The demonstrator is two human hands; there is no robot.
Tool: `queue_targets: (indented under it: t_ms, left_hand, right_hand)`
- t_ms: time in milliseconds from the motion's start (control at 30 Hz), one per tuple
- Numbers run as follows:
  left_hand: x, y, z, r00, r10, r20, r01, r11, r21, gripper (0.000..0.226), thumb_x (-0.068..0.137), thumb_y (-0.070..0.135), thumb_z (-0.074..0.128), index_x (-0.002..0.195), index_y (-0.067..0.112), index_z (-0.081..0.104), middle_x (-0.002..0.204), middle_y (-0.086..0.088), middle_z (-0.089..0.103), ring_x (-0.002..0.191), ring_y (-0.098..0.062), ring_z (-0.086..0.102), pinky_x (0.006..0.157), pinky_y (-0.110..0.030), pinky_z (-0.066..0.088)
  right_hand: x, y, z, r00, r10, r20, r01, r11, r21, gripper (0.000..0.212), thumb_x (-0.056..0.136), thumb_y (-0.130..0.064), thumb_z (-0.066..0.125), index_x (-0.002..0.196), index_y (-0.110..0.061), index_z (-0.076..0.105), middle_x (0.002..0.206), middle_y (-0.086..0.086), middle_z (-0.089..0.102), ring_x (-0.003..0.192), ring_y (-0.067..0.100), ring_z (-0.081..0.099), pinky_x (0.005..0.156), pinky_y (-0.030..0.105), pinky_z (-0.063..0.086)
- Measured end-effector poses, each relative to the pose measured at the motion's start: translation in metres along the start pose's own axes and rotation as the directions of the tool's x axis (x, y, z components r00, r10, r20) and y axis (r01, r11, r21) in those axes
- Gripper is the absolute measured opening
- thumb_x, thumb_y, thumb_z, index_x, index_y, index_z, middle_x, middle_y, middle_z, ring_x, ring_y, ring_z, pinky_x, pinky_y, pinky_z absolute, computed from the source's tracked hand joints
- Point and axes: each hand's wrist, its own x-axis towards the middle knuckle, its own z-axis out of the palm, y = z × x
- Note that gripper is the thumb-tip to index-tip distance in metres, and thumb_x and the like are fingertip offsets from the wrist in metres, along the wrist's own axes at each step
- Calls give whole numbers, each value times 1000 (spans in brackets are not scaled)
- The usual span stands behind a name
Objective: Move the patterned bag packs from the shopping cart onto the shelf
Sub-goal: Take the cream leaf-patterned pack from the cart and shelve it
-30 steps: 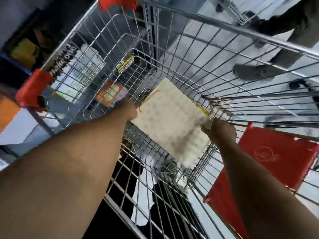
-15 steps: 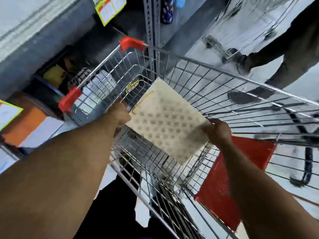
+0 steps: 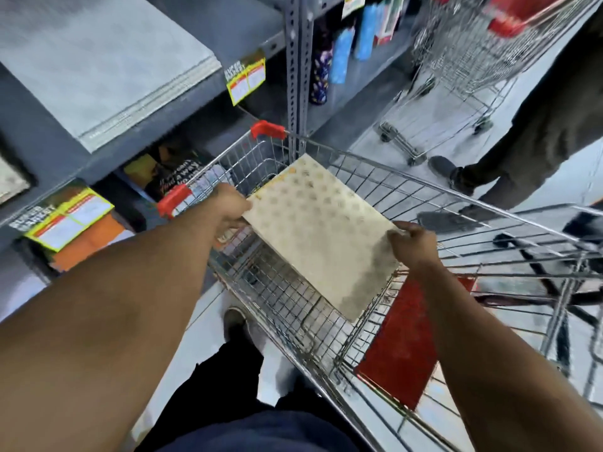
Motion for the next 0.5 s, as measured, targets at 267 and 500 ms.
queue_targets:
  t_ms: [267, 500]
  left_hand:
    - [-14, 8, -13, 998, 56, 1, -56, 998, 38, 10, 87, 12, 63, 77, 11, 63, 89, -12, 64, 72, -23, 59, 64, -32, 51]
    - [-32, 25, -9, 986, 163, -24, -159, 979, 126, 21, 89, 18, 61, 106, 9, 71, 104, -10, 68, 94, -26, 63, 82, -32, 51]
  right_hand:
    - [-5, -7, -17, 1000, 15, 16, -18, 970, 241, 13, 74, -25, 66, 76, -14, 72, 71, 6, 69, 66, 22, 63, 64, 32, 51]
    - [3, -11, -27, 999, 20, 35, -29, 957, 289, 21, 75, -22, 62, 54, -19, 58, 51, -5, 52, 51, 17, 50, 57, 29, 44]
